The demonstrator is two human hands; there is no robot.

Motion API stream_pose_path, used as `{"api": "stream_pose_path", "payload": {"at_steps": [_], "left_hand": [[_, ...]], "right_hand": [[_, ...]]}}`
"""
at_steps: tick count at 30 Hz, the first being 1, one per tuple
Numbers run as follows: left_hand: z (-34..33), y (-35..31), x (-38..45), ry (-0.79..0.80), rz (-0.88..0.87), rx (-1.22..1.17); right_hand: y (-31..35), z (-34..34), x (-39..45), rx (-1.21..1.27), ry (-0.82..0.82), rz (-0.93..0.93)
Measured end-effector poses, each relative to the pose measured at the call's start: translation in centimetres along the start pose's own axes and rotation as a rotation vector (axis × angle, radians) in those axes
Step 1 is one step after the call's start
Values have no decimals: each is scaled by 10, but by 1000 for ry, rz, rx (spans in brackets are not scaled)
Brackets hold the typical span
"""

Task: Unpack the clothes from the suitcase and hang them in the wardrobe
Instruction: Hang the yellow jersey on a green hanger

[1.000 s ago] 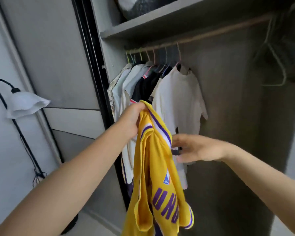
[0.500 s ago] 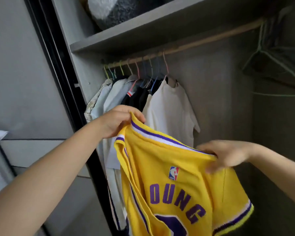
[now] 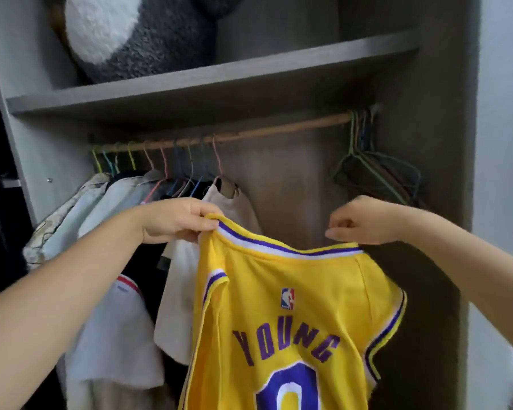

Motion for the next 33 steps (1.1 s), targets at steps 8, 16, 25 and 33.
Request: {"api": "stream_pose_path", "payload": {"at_steps": [8,16,25,33], "left_hand": [[6,-15,54,-374,-58,-350],[7,-8,56,-251,121,-55],[19,10,53,-161,412,1296],[31,15,12,-331,14,634]], "right_hand": [[-79,14,36,-244,-204,-631],[-118,6,65,-11,-202,-846],[-101,10,70,375,-563,-704],[-43,-111,34,1178,-666,-471]]}}
Point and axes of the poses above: each hand's wrist, its own x-axis towards the middle knuckle, its own z-axis out of the back of the hand, y = z × x, the point moved 5 cm from there along x, towards the middle knuckle, and after that the axes turned 2 degrees about x, right-handed, at the moved point
